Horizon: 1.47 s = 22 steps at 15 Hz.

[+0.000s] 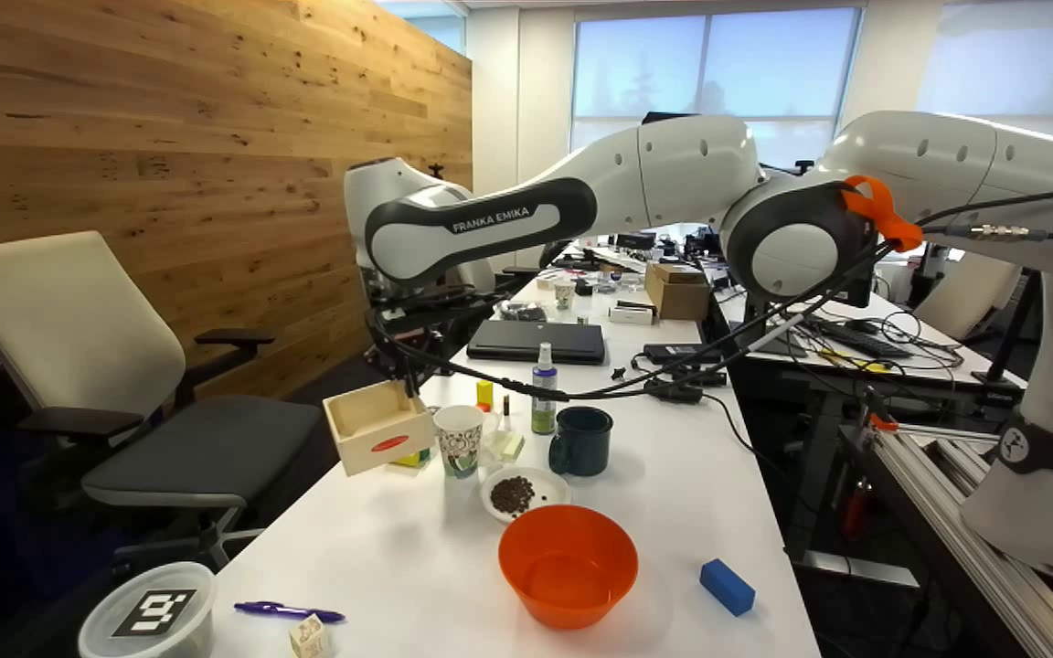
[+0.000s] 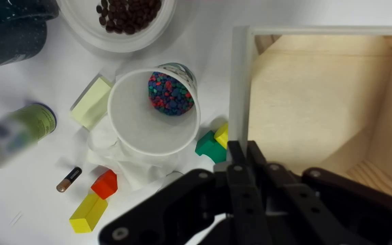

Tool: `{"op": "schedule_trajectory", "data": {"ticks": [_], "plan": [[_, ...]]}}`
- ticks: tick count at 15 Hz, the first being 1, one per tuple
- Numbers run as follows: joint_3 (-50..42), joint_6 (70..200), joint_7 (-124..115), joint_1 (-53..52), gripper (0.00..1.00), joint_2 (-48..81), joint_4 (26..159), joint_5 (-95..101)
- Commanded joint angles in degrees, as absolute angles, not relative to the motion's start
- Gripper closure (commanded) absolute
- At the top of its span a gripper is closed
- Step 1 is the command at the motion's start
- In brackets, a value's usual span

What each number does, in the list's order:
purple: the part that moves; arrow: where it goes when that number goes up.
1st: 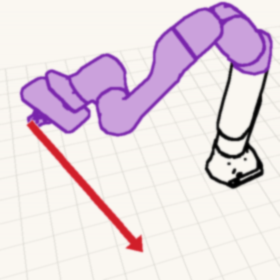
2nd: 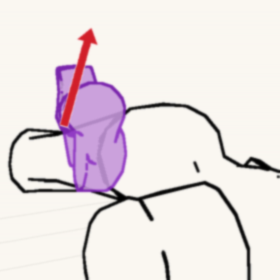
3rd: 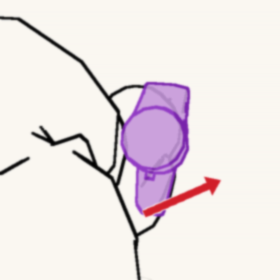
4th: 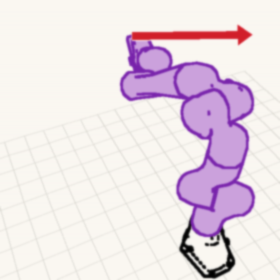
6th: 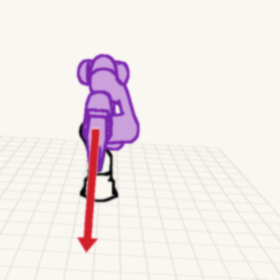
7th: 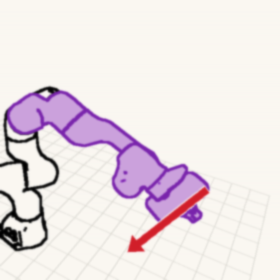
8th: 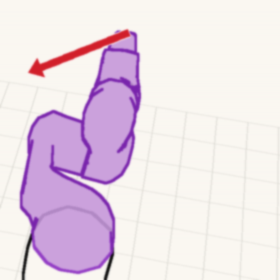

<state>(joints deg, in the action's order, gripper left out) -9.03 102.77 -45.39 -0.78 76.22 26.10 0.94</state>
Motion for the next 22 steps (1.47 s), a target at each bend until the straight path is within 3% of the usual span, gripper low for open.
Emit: {"op": "schedule_trajectory", "data": {"ticks": [1, 22], "plan": [[-8.2, 102.3, -45.3, -0.4, 0.98, 76.9, 24.6, 1.6], [-6.8, 102.6, -53.8, 7.2, 0.98, 74.7, 25.0, -0.7]]}}
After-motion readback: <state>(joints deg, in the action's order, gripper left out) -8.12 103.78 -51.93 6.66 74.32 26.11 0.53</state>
